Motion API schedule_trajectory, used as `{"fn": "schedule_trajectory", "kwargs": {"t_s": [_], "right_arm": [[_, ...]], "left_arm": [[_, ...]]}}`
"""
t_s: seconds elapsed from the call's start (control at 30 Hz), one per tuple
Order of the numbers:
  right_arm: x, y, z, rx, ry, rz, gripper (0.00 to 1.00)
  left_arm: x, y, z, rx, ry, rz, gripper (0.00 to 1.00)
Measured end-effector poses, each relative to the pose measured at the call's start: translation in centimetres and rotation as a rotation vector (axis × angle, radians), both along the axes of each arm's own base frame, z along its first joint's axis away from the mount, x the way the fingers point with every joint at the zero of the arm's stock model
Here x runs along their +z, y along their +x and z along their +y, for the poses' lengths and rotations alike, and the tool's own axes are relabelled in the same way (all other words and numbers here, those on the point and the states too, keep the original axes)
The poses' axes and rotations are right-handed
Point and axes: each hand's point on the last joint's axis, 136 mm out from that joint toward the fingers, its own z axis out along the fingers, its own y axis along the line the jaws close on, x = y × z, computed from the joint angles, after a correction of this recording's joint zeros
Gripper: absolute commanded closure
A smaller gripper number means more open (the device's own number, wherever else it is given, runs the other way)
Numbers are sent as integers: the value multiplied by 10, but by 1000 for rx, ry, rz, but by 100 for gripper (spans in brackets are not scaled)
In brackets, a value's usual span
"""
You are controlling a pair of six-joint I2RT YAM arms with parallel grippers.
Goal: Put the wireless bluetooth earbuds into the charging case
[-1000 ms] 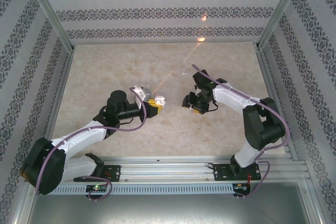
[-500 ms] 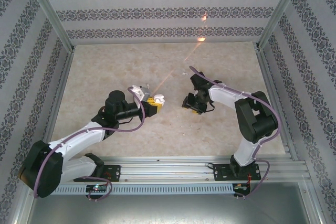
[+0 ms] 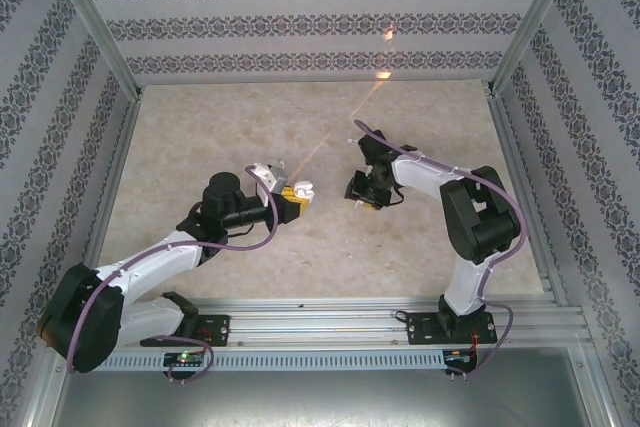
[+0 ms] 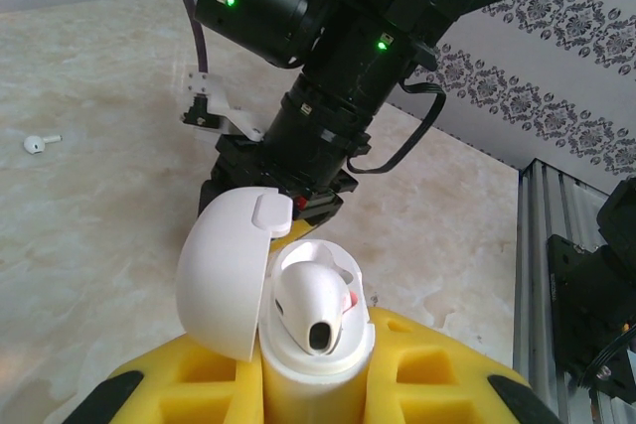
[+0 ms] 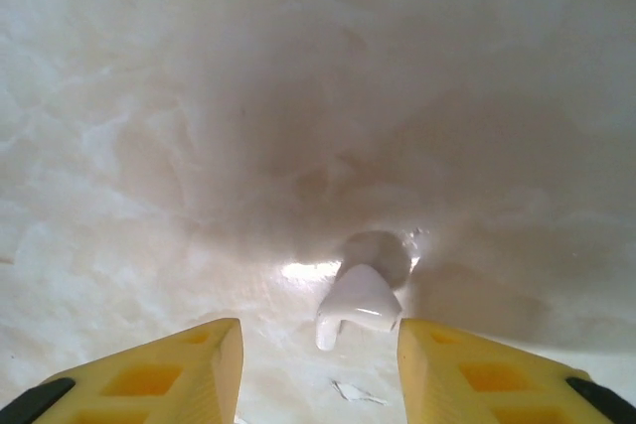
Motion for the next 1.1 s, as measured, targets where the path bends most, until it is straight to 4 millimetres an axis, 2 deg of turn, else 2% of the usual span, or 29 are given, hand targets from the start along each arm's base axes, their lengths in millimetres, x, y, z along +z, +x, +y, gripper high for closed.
{"fn": "schedule_trajectory", "kwargs": {"t_s": [0.2, 0.73, 1.1], "right_arm": [[0, 9, 3, 38, -13, -12, 56], [-3, 3, -2, 138, -60, 7, 61], [-12, 6, 3, 207, -101, 18, 74]], "left_arm": [[0, 0, 0, 0, 0, 0, 100], [0, 0, 0, 0, 0, 1, 100], [4, -1, 1, 4, -4, -10, 100]]}}
